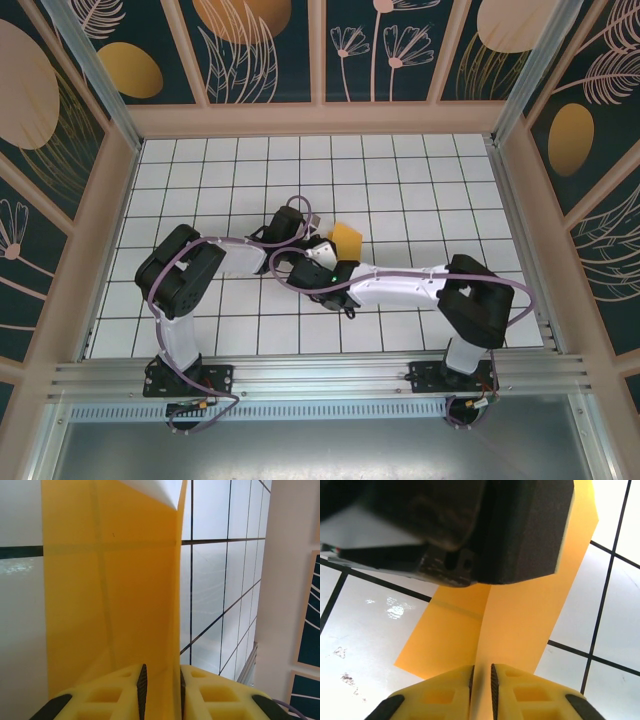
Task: Fold a paper plane with a square sheet of paper (pick it up from the middle)
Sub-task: Fold the triangle a second time at the center of the table.
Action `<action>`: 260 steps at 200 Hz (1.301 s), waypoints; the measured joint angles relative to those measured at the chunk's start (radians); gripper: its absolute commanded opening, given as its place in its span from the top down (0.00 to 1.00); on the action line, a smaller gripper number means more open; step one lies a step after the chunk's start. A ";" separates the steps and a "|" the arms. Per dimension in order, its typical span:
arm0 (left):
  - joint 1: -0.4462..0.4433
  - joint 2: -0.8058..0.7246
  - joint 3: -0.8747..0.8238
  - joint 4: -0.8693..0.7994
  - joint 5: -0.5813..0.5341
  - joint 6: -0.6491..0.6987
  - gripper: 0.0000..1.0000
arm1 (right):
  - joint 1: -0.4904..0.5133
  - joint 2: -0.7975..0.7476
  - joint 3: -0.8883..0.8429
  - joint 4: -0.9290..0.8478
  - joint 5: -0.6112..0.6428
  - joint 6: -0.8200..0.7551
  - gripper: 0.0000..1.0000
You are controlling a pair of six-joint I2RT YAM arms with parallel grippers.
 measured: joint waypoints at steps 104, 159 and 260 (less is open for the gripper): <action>0.073 -0.210 -0.034 -0.200 -0.218 0.076 0.47 | -0.030 -0.010 0.018 0.064 -0.090 0.000 1.00; 0.125 -0.419 -0.091 -0.321 -0.405 0.094 0.41 | -0.038 -0.010 0.080 0.094 -0.148 0.053 1.00; 0.126 -0.476 -0.268 -0.286 -0.383 0.068 0.93 | -0.128 -0.014 0.038 0.255 -0.438 0.063 1.00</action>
